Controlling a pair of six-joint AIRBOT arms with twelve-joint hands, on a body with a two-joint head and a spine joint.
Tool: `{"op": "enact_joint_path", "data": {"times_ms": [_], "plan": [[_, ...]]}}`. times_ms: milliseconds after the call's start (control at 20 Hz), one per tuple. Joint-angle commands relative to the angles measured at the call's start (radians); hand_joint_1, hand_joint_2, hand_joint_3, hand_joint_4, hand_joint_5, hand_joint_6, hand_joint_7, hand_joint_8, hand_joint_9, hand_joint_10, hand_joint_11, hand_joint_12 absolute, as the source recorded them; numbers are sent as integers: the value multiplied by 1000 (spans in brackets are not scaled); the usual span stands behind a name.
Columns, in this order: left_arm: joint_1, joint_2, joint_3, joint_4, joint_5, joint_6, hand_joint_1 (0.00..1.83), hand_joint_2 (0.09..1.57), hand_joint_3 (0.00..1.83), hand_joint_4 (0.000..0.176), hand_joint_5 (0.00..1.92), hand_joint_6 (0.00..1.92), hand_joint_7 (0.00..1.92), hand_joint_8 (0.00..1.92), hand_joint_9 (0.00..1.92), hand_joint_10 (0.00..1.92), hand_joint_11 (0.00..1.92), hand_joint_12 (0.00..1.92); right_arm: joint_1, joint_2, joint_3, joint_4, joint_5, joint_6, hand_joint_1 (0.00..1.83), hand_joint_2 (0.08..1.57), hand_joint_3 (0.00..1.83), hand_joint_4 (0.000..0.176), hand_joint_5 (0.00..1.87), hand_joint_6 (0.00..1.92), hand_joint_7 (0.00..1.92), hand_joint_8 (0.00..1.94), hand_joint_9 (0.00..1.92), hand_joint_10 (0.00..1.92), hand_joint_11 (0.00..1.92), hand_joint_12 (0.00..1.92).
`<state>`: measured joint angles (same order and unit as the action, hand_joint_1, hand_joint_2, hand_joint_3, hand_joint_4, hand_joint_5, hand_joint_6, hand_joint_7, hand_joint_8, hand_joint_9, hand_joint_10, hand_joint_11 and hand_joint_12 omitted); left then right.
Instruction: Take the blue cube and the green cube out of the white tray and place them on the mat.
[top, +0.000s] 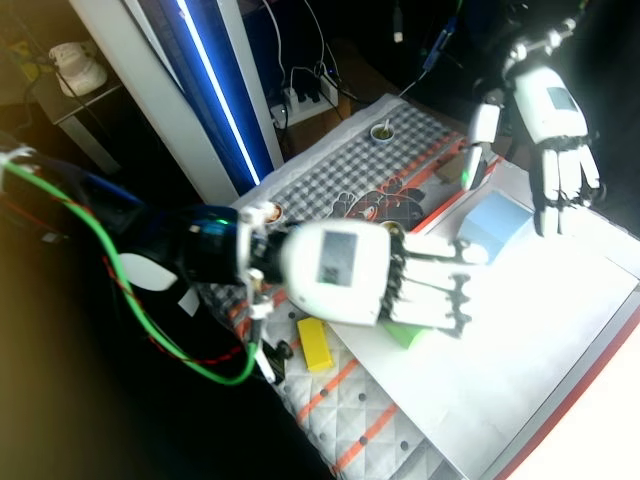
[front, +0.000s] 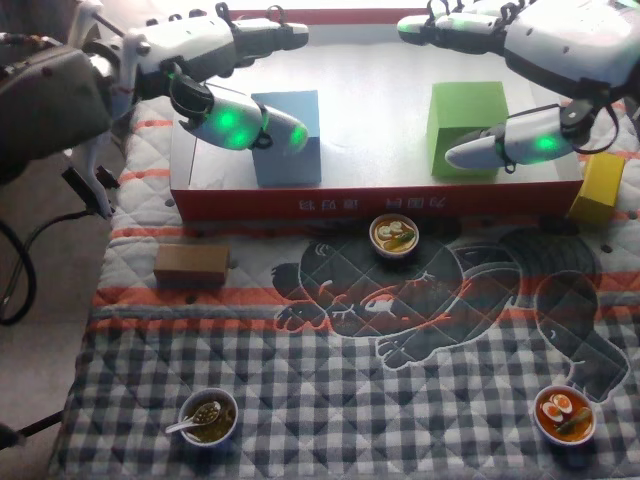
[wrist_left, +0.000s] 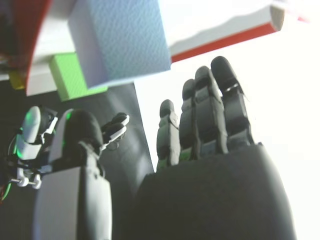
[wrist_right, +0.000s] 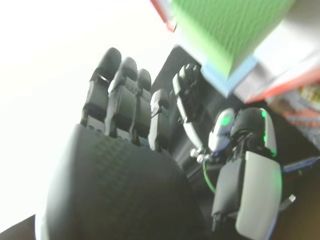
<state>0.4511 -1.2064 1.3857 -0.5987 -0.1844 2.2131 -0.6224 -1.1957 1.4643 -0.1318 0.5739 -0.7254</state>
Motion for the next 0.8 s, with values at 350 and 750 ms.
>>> {"op": "enact_joint_path", "data": {"times_ms": [350,750], "plan": [[-18,-42,48,-96,-10,157,715,993,0,176,147,5,215,9,270,7,41,644,18,-44,69,40,-12,3,797,1000,2,162,128,5,94,3,134,2,0,643],[-17,-71,90,-177,-8,156,1035,1187,1,102,534,4,655,11,710,44,215,944,18,-59,81,48,-20,3,954,1079,1,0,577,11,1104,39,1012,175,405,1481]]}}
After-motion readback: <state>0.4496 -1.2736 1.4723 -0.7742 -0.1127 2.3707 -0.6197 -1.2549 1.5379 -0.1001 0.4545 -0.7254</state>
